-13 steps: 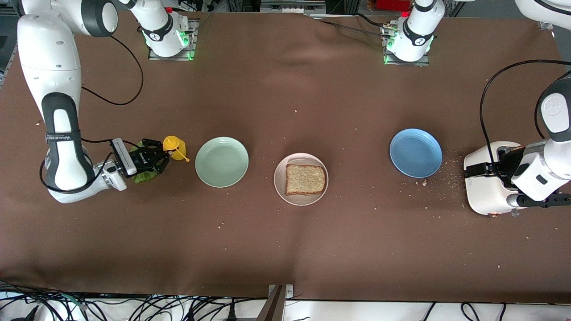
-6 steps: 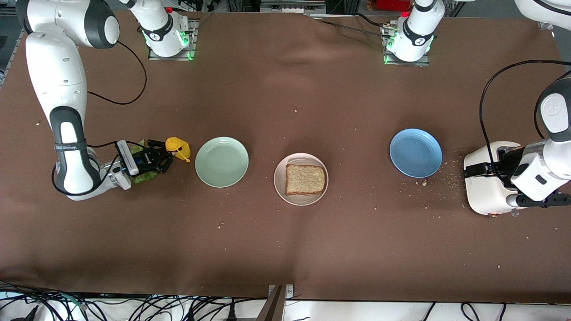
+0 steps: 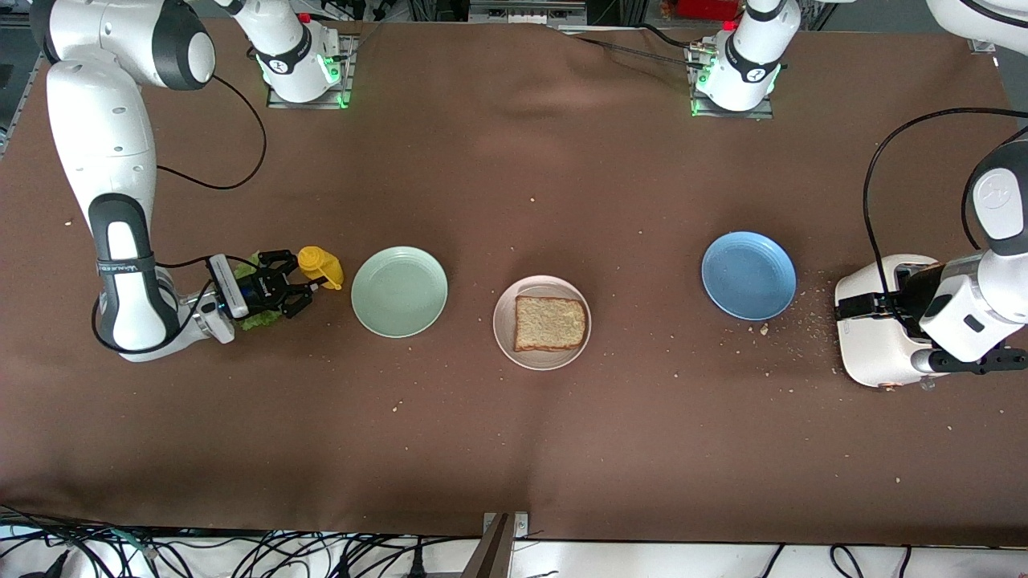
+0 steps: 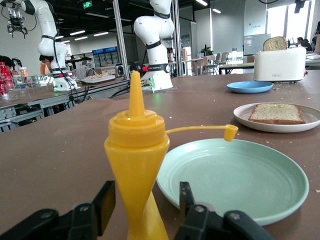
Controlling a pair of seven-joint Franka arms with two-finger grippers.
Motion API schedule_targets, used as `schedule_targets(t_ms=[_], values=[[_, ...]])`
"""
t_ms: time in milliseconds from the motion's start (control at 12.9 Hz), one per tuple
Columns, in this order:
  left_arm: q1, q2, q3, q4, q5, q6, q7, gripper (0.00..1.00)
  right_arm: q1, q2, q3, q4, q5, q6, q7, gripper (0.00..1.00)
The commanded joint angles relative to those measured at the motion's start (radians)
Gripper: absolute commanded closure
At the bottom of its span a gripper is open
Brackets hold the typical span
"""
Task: Make sandwich in beige plate with both arms
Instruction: 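Set the yellow bottle back on the table with the right gripper, then grasp the green lettuce leaf with the right gripper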
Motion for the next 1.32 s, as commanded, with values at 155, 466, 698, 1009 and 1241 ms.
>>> schedule_targets(t_ms=[155,466,698,1009,1241], values=[[-0.006,-0.012,0.0,-0.008,0.022,-0.007,0.016,0.0,-0.005,-0.048,-0.088,0.038,-0.075,-0.025,0.175,0.02],[-0.006,-0.012,0.0,-0.008,0.022,-0.007,0.016,0.0,0.063,-0.148,-0.171,0.04,-0.217,0.068,0.44,0.02],[-0.006,-0.012,-0.004,-0.008,0.022,-0.007,0.015,0.0,0.146,-0.202,-0.228,0.038,-0.351,0.144,0.676,0.02],[-0.006,-0.012,-0.006,-0.008,0.022,-0.007,0.015,0.0,0.312,-0.211,-0.404,0.022,-0.449,0.22,0.962,0.02],[-0.005,-0.012,-0.006,-0.008,0.022,-0.007,0.016,0.0,0.514,-0.211,-0.586,-0.128,-0.485,0.402,1.132,0.02]])
